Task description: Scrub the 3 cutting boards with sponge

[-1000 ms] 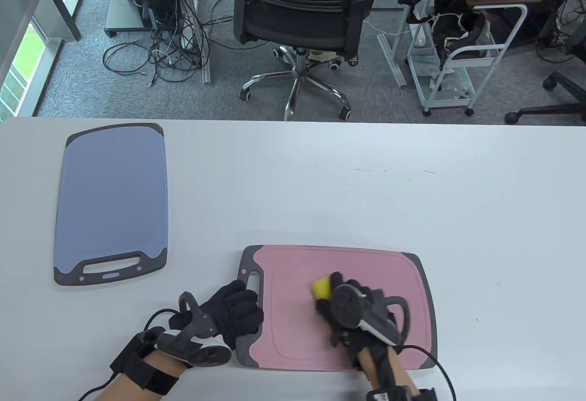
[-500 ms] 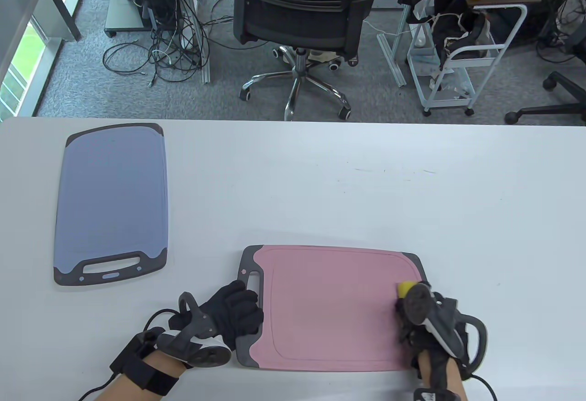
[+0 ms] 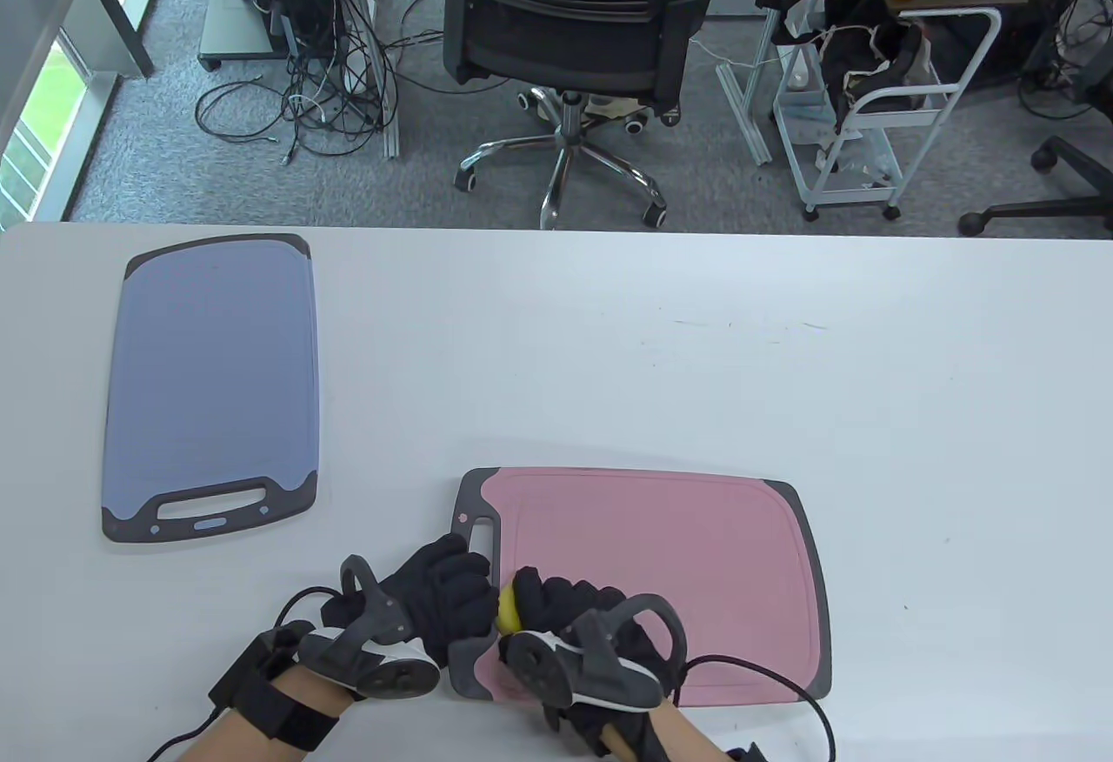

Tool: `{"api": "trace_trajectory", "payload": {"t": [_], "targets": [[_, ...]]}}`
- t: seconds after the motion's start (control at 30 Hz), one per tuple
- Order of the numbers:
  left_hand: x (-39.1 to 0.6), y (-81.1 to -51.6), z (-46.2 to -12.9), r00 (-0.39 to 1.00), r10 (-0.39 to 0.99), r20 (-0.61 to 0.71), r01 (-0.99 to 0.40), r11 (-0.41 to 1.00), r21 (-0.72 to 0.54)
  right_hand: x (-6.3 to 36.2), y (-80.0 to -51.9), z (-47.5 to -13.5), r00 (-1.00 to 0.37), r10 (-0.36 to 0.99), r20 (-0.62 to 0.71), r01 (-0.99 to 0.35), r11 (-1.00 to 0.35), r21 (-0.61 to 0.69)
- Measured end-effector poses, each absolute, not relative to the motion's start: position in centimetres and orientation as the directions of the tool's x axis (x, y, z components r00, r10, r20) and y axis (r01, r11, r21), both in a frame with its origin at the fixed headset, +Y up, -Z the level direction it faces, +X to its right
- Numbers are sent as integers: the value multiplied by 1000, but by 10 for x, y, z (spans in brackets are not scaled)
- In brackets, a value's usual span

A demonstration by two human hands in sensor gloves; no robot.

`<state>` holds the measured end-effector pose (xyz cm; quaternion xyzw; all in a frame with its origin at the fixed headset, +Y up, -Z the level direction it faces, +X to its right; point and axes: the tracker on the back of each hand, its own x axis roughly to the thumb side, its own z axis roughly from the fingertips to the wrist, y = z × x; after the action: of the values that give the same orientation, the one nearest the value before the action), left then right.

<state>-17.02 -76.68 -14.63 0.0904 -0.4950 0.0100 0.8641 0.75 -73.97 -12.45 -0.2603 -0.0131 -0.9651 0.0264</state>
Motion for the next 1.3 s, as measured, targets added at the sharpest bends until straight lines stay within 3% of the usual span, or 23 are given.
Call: {"api": "trace_trajectory", "payload": {"t": [0.07,0.13,0.33,0.43,0.47,0.5,0.53,0.6,0.77,0.83,0.93,1.0,1.1,1.3], "targets": [[-170,-767,-147,510,-71,857,-104,984,143,28,-742,-130,-873,-44,485,51,-999,0],[-169,-767,-146,509,-78,857,-100,984,148,67,-748,-137,-932,20,361,0,-998,55],[-168,-767,-146,510,-85,856,-92,984,153,228,-768,-144,-985,-57,-162,38,-992,117],[-168,-767,-147,512,-75,856,-99,984,145,266,-772,-142,-944,36,-329,-95,-982,164],[-168,-767,-146,513,-74,855,-101,984,146,261,-771,-143,-943,78,-324,-135,-979,156],[-168,-767,-146,514,-74,854,-102,984,147,248,-770,-145,-954,48,-297,-89,-988,127],[-168,-767,-146,514,-75,855,-102,984,147,232,-768,-147,-977,-14,-210,-12,-992,125],[-168,-767,-146,513,-77,855,-100,984,149,180,-762,-151,-1000,-16,-2,15,-995,95],[-168,-767,-146,508,-83,857,-98,983,154,49,-743,-132,-898,94,430,-56,-994,99],[-167,-767,-146,506,-82,858,-99,983,153,13,-738,-122,-838,49,543,-13,-997,70],[-169,-767,-148,518,-65,853,-108,984,141,7,-737,-122,-831,-119,543,131,-991,-17],[-168,-767,-147,509,-72,858,-107,984,146,31,-740,-127,-874,-55,482,64,-998,1],[-168,-767,-146,511,-81,856,-99,984,152,103,-750,-136,-963,-4,271,29,-995,90],[-167,-767,-146,514,-84,854,-90,984,151,253,-770,-137,-960,-56,-276,6,-984,178]]}}
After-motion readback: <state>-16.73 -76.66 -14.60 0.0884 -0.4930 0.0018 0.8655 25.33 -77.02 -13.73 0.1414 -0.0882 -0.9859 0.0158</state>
